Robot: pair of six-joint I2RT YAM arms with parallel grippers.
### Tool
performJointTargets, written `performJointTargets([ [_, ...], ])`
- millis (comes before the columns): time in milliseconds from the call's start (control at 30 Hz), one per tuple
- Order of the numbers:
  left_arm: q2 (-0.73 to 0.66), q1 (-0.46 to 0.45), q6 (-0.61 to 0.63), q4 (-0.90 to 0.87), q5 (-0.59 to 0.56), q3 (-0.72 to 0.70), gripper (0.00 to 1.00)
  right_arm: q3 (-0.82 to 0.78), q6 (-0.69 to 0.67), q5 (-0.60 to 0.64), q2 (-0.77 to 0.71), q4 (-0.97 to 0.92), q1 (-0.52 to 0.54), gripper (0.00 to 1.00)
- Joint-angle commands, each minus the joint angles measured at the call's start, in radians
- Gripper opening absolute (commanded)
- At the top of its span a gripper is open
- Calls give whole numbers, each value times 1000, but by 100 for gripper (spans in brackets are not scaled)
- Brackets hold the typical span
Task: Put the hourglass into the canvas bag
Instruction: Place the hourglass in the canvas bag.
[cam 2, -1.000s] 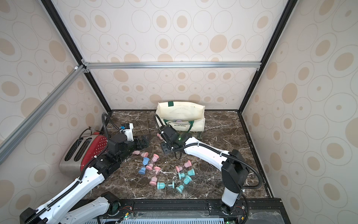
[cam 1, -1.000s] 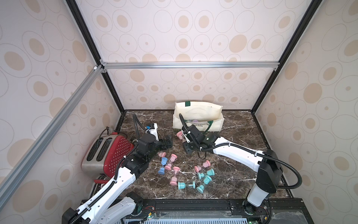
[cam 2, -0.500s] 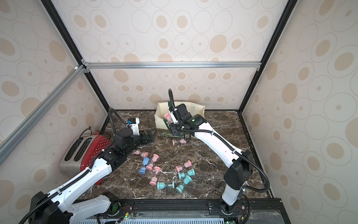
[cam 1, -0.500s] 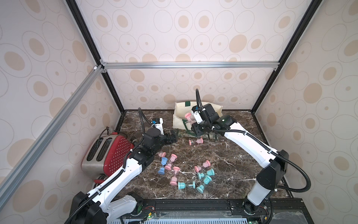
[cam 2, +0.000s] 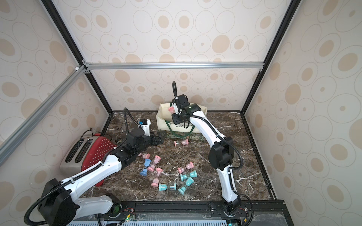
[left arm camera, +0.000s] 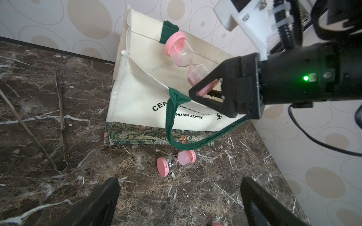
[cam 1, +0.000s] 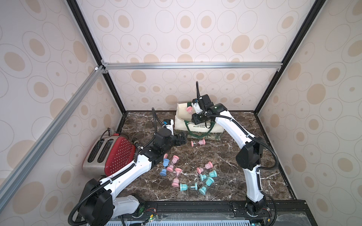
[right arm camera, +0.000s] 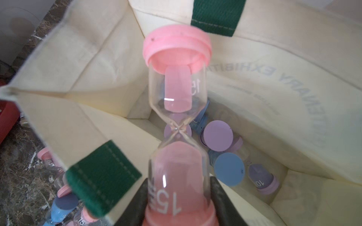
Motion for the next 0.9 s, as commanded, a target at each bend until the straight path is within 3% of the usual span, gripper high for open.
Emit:
performJointTargets([
  [0, 30, -24, 1, 42, -37, 48, 98, 79, -25, -12, 41, -51, -21, 19],
  [567, 100, -34, 9, 1, -40, 93, 98, 59, -65, 39, 173, -49, -34, 23],
  [867, 102, -35, 14, -6, -34, 100, 97, 61, -55, 121, 164, -58, -35, 46],
])
